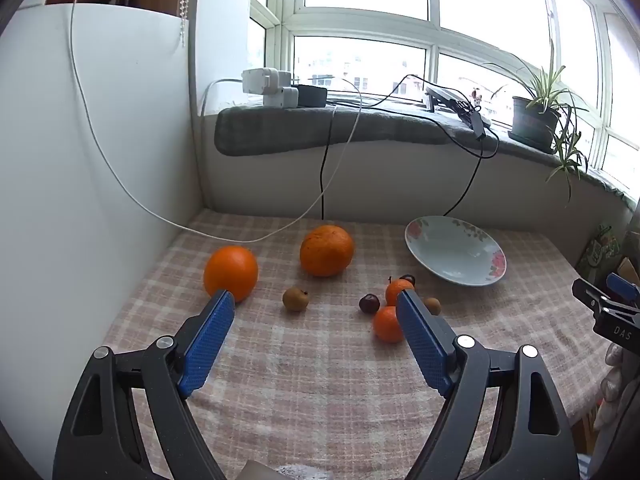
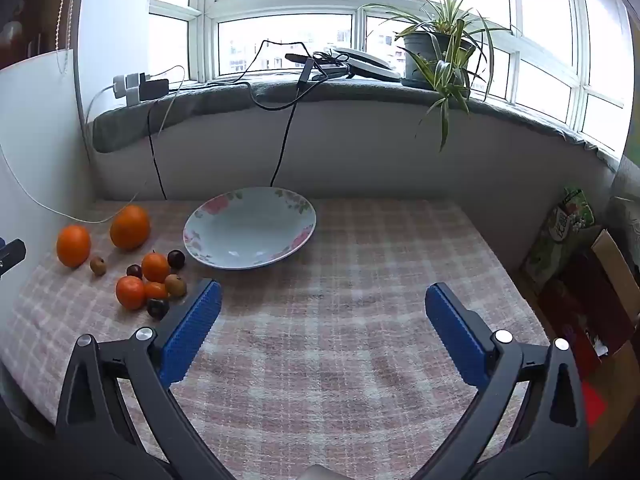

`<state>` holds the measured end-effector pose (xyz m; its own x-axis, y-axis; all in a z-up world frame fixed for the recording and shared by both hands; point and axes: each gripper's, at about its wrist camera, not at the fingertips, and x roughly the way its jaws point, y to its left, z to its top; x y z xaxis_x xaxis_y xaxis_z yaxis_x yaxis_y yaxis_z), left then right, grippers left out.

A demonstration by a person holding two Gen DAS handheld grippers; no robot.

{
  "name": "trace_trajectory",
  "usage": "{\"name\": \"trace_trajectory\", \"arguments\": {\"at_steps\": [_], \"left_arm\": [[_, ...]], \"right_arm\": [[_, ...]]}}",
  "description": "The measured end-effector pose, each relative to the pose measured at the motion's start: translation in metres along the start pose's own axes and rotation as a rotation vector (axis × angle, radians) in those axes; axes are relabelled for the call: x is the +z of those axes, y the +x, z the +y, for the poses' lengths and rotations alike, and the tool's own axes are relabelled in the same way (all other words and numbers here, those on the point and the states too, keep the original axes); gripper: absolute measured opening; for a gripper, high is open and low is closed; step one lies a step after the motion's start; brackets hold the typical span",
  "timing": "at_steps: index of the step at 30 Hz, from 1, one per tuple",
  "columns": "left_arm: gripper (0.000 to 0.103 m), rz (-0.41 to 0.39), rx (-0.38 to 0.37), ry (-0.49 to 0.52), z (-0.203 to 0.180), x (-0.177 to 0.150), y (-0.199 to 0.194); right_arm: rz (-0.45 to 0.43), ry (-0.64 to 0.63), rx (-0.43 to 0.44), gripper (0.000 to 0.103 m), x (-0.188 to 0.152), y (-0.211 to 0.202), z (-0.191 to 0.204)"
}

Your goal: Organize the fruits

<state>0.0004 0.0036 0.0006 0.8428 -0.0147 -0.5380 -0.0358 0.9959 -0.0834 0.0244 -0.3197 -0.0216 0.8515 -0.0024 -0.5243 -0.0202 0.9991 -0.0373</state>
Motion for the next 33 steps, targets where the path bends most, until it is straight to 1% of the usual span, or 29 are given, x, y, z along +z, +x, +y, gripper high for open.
{"name": "trace_trajectory", "arguments": {"at_steps": [1, 2, 4, 6, 8, 10, 20, 33], "left_arm": [[0.083, 0.0, -0.005, -0.005, 0.002, 0.001, 0.0], [0.083, 0.016, -0.004, -0.003, 0.006, 0.001, 0.005], [0.083, 0.004, -0.001, 0.011, 0.007, 0.002, 0.006], [0.083, -0.013, 0.015, 0.035, -0.001, 0.001, 0.003], [0.083, -0.005, 0.008, 0.03, 0.002, 0.001, 0.005], [0.083, -0.007, 0.014, 0.029, -0.005, -0.002, 0.004], [0.083, -0.005, 0.025, 0.03, -0.005, -0.006, 0.003], [0.083, -0.007, 0.025, 0.03, -0.006, -0.004, 0.002]], "right_arm": [[-0.003, -0.001, 0.0, 0.103, 0.0, -0.001, -0.001], [0.013, -0.011, -0.01, 0.103, 0.0, 0.0, 0.0], [0.014, -0.005, -0.006, 0.103, 0.0, 0.0, -0.001], [0.017, -0.001, -0.005, 0.103, 0.0, 0.001, -0.001], [0.014, 0.002, -0.008, 0.103, 0.001, 0.002, -0.001], [0.005, 0.011, -0.009, 0.103, -0.003, 0.003, -0.002], [0.015, 0.004, 0.005, 0.103, 0.0, 0.004, 0.001], [0.015, 0.009, 0.007, 0.103, 0.0, 0.003, 0.001]]}}
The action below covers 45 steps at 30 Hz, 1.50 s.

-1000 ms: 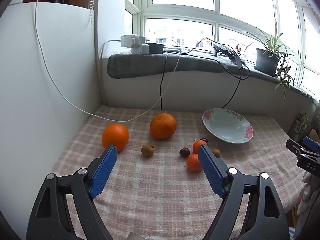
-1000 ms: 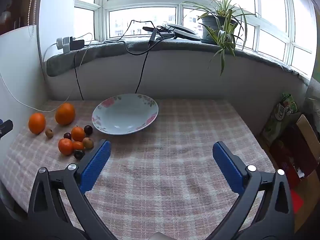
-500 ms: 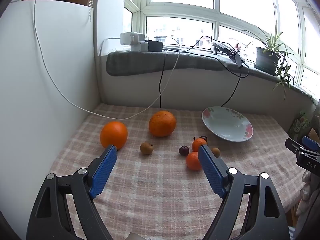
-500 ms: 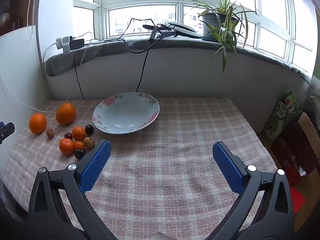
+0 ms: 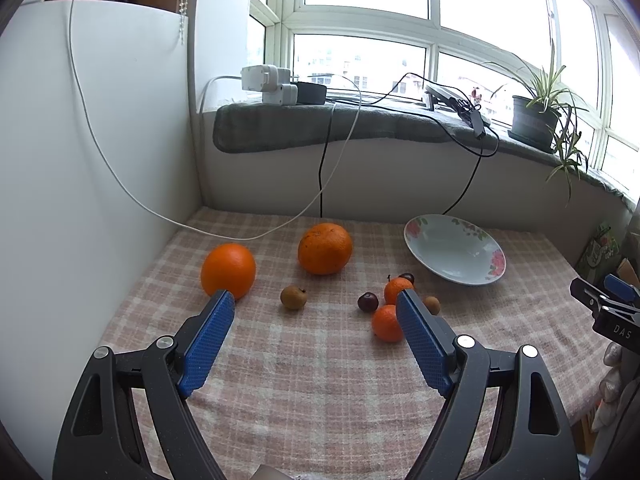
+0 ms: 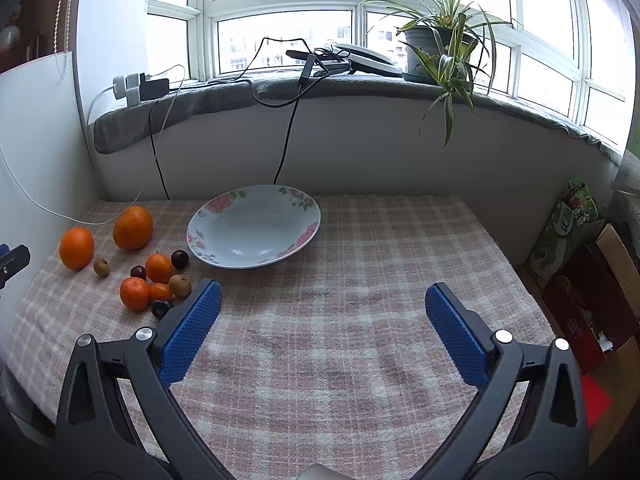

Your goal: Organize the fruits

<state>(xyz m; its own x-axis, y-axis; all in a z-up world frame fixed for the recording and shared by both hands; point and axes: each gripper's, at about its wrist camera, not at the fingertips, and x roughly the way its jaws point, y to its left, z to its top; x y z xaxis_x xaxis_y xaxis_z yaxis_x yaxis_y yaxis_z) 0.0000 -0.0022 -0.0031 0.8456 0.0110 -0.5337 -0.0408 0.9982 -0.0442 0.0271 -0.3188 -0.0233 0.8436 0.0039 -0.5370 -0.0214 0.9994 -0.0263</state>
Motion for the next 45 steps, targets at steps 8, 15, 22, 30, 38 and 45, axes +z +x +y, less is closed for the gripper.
{"name": "trace_trajectory", "arguments": {"at_steps": [8, 15, 22, 30, 38, 45], "left_arm": [[0.083, 0.0, 0.001, -0.004, 0.0011, 0.0003, 0.001], [0.083, 0.0, 0.001, -0.004, 0.0007, 0.0005, 0.0007], [0.083, 0.001, 0.0, -0.004, 0.0008, 0.0002, 0.0007], [0.083, 0.002, 0.001, -0.006, 0.0011, 0.0, 0.0002], [0.083, 0.001, 0.001, -0.007, 0.0011, 0.0, -0.0004], [0.083, 0.004, -0.002, -0.006, 0.0002, 0.0003, -0.0015]], "right_arm": [[0.002, 0.0, 0.003, 0.103, -0.0004, 0.0009, 0.0001], [0.005, -0.003, 0.007, 0.103, -0.0007, 0.0015, 0.0012], [0.011, -0.002, 0.012, 0.103, -0.0014, 0.0022, 0.0013], [0.012, -0.002, 0.013, 0.103, -0.002, 0.0024, 0.0019], [0.018, 0.0, 0.017, 0.103, -0.0019, 0.0023, 0.0016], [0.02, 0.001, 0.016, 0.103, -0.0021, 0.0016, 0.0018]]}}
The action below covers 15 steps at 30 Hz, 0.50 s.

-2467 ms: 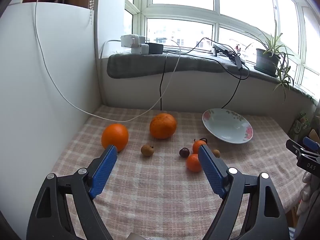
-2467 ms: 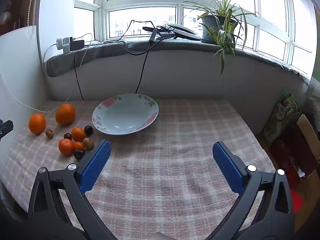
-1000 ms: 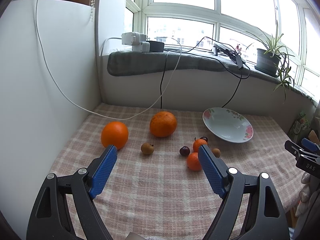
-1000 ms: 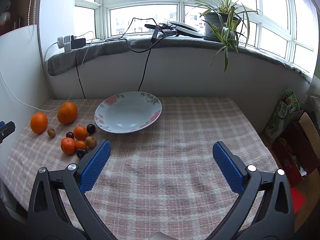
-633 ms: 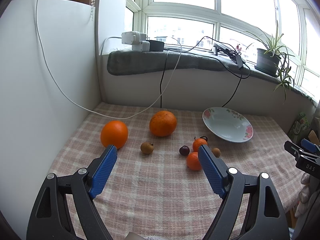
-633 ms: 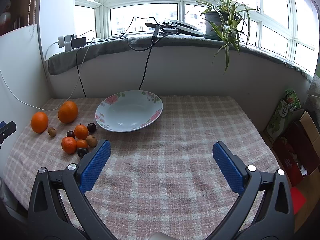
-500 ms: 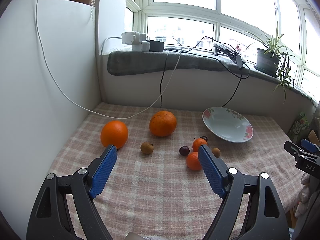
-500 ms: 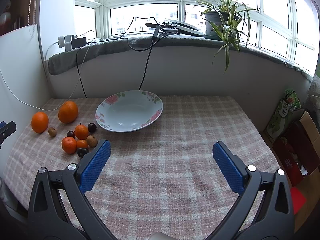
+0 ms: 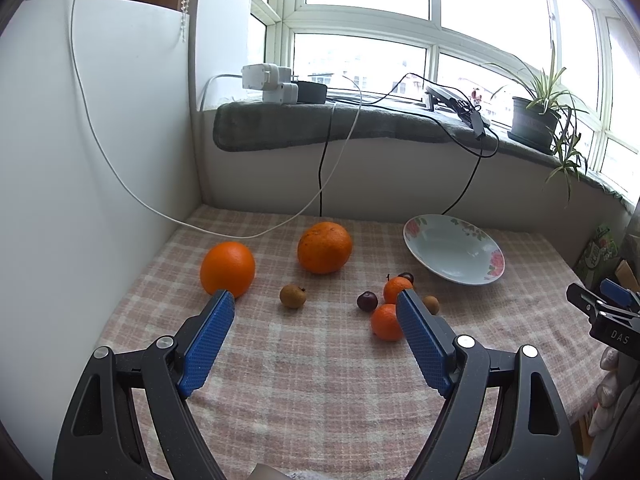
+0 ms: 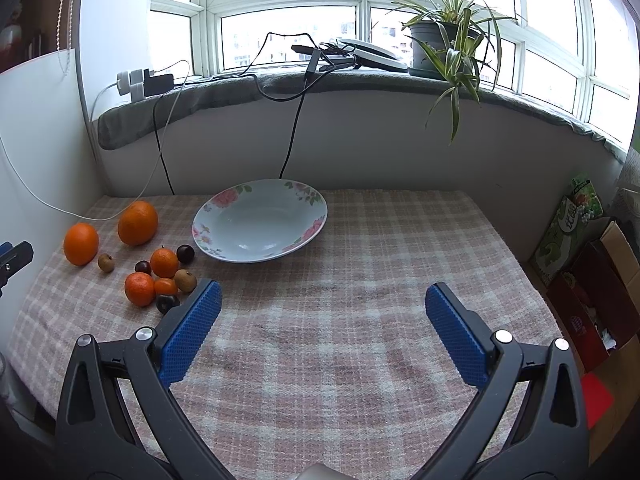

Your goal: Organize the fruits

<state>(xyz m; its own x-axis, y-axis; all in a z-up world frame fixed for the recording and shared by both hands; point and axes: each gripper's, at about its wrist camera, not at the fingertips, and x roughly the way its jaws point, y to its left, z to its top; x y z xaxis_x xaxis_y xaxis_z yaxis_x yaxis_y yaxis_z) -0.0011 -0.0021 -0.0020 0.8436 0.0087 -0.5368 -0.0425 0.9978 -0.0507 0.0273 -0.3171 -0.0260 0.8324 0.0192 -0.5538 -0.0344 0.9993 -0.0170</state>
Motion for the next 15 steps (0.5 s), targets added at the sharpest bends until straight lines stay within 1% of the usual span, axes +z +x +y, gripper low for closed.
{"name": "trace_trajectory", "arguments": {"at_steps": [15], "left_arm": [[0.083, 0.006, -0.003, -0.009, 0.0004, -0.0002, 0.0041]], "right_arm": [[0.006, -0.004, 0.004, 0.103, 0.0012, 0.0018, 0.0]]}}
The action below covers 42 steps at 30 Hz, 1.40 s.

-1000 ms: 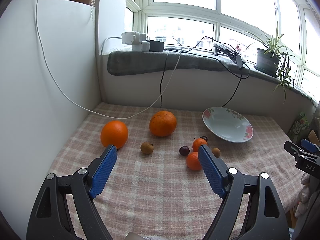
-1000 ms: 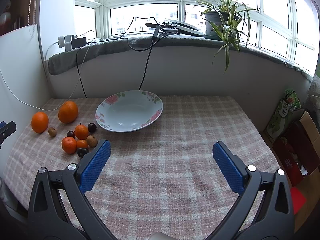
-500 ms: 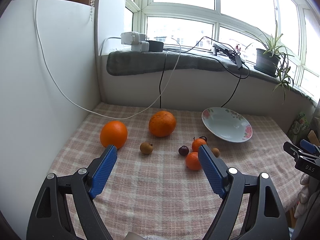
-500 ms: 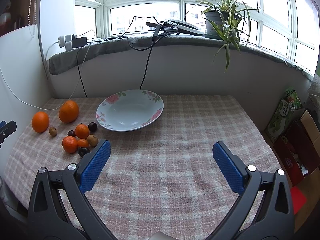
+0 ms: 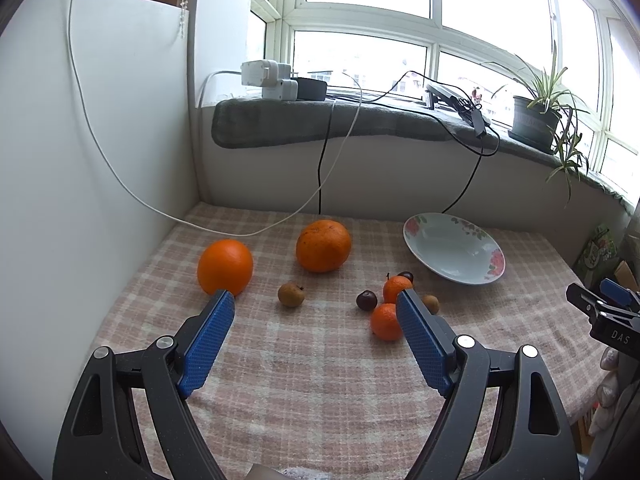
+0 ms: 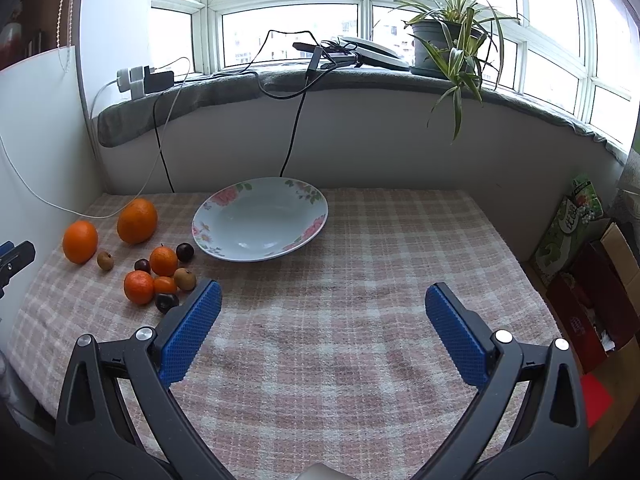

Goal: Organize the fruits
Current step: 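Move the right tool toward the large orange beside the bowl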

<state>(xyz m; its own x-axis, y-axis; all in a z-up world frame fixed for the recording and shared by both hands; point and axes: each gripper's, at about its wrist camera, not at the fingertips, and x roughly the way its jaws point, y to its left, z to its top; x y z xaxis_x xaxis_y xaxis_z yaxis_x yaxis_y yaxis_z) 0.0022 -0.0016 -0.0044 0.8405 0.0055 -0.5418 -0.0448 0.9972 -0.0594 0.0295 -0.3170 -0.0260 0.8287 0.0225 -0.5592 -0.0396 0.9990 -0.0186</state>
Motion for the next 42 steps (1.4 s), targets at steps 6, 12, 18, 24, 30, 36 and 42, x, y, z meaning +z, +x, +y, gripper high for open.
{"name": "trace_trajectory", "arguments": {"at_steps": [6, 12, 18, 24, 30, 36, 42], "left_arm": [[0.083, 0.008, 0.005, -0.021, 0.01, -0.002, 0.002], [0.083, 0.032, -0.018, -0.056, 0.026, -0.006, 0.01], [0.083, 0.063, -0.038, -0.093, 0.04, -0.011, 0.023], [0.082, 0.092, -0.067, -0.133, 0.05, -0.012, 0.038], [0.081, 0.112, -0.135, -0.154, 0.051, -0.006, 0.06], [0.075, 0.141, -0.209, -0.156, 0.045, 0.005, 0.089], [0.072, 0.161, -0.259, -0.146, 0.038, 0.015, 0.114]], "right_arm": [[-0.005, -0.013, 0.02, 0.103, 0.005, 0.003, 0.004], [0.007, 0.008, 0.073, 0.103, 0.012, 0.014, 0.003], [0.044, 0.029, 0.113, 0.103, 0.02, 0.035, 0.002], [0.073, 0.014, 0.165, 0.103, 0.033, 0.055, 0.007], [0.094, -0.022, 0.255, 0.103, 0.056, 0.073, 0.024], [0.149, -0.057, 0.389, 0.103, 0.079, 0.101, 0.051], [0.239, -0.045, 0.486, 0.103, 0.098, 0.139, 0.079]]}}
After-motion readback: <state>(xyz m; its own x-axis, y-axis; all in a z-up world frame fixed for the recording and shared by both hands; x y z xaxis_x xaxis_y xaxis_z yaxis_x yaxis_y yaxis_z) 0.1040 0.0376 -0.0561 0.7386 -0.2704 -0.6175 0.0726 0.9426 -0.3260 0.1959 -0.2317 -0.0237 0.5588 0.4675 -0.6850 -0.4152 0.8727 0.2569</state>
